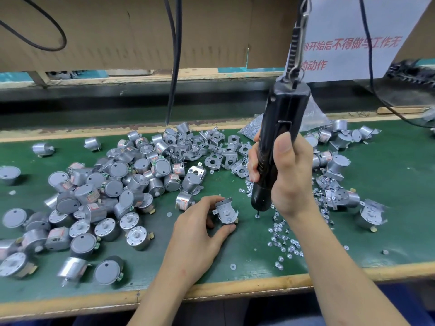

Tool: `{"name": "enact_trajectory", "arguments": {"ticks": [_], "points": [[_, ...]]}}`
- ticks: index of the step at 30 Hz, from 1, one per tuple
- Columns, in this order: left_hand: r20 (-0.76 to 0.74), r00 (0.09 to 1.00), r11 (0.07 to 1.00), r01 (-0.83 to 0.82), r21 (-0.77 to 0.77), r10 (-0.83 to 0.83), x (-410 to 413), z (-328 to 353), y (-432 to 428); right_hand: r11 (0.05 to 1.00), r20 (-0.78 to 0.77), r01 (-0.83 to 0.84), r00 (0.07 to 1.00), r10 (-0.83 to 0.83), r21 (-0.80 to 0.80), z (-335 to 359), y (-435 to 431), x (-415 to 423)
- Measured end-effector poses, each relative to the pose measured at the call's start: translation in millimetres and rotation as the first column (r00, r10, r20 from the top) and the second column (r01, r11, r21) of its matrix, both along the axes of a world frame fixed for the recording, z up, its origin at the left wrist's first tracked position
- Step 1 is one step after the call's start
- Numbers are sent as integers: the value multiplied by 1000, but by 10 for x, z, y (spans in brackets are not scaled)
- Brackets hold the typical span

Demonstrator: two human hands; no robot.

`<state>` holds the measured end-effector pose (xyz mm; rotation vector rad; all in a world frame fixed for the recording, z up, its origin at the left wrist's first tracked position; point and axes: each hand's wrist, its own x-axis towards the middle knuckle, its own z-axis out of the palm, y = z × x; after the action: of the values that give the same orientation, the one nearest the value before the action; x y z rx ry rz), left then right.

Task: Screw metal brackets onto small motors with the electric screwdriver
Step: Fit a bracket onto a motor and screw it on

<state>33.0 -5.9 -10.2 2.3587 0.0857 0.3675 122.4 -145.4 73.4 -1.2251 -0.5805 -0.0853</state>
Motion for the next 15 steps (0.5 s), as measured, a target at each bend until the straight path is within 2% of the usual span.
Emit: {"name": "enact_trajectory", "arguments": {"ticks": [15], "points": [[2, 1000, 998, -12, -63, 12, 14, 16, 12, 994, 90, -67, 994, 59, 92, 384, 330, -45]]}}
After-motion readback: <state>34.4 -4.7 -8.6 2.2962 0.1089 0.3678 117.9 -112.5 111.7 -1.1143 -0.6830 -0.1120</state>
